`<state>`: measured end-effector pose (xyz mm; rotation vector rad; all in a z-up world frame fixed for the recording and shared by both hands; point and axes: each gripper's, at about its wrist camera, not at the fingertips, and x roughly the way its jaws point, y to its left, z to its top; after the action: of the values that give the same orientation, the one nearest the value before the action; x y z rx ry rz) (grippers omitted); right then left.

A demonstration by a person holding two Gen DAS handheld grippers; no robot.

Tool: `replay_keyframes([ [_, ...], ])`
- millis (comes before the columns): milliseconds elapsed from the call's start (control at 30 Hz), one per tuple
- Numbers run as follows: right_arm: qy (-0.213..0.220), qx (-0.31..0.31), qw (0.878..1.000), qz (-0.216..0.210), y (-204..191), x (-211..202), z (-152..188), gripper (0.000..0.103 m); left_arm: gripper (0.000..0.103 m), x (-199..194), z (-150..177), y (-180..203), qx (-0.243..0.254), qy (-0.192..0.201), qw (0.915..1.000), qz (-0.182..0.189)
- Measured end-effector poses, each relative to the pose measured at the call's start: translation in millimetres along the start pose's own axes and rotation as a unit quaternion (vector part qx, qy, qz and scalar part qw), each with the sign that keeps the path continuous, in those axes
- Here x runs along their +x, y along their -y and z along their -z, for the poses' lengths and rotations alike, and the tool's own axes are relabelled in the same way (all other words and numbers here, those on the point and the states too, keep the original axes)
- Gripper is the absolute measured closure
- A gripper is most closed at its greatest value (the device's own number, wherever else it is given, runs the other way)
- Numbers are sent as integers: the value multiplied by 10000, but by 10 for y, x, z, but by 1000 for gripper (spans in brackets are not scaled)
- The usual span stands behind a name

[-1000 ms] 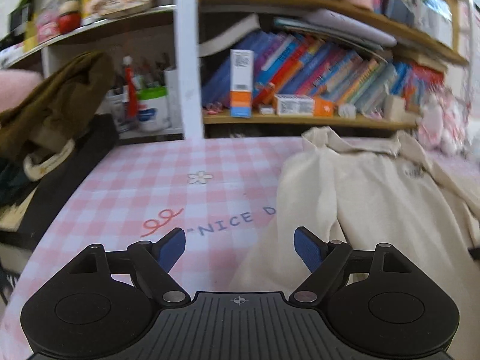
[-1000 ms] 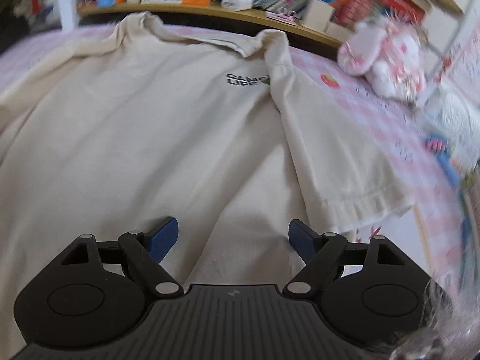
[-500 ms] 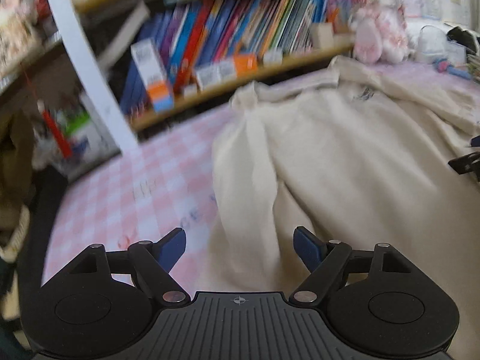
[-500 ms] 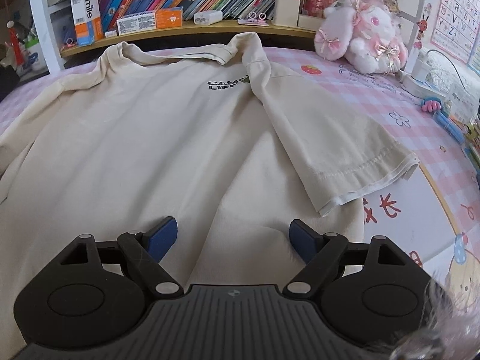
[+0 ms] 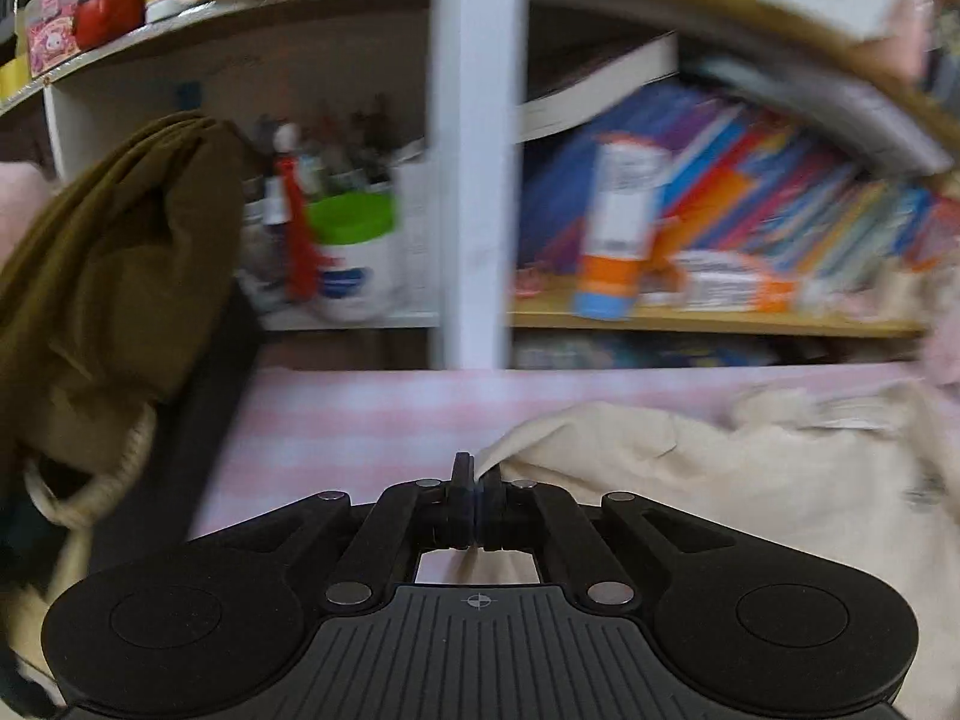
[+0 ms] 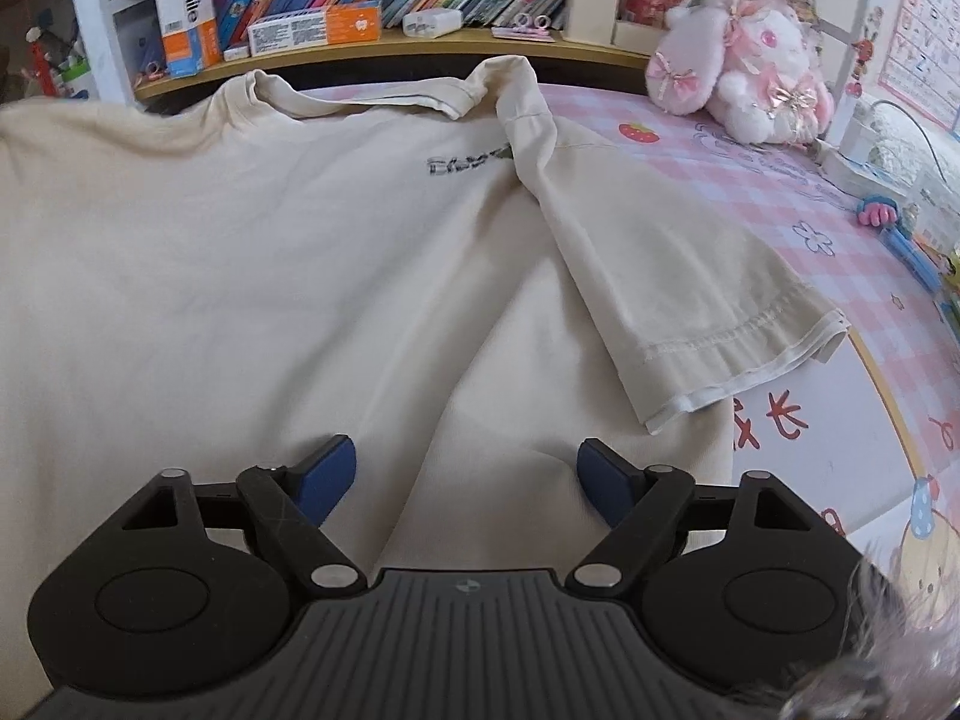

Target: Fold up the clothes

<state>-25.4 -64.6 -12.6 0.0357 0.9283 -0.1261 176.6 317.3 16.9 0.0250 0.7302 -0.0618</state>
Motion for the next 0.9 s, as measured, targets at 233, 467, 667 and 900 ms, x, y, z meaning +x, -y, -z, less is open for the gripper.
replay_keyframes([
  [233,208,-392,9989,151,52,-176,-29,34,103,558,-70,-123,300,-545,9960,-649],
  [467,375,-1252,9906,400,79,-265,-169,37,89,576,-80,-159,349,-281,9922,-1166],
  [667,250,-2011,9783,426,130,-106,-324,48,65,-157,292,306,340,494,9955,-731],
  [900,94,-2569,9664,10,255,129,-313,63,57,-932,1393,1354,243,-26,9976,655],
])
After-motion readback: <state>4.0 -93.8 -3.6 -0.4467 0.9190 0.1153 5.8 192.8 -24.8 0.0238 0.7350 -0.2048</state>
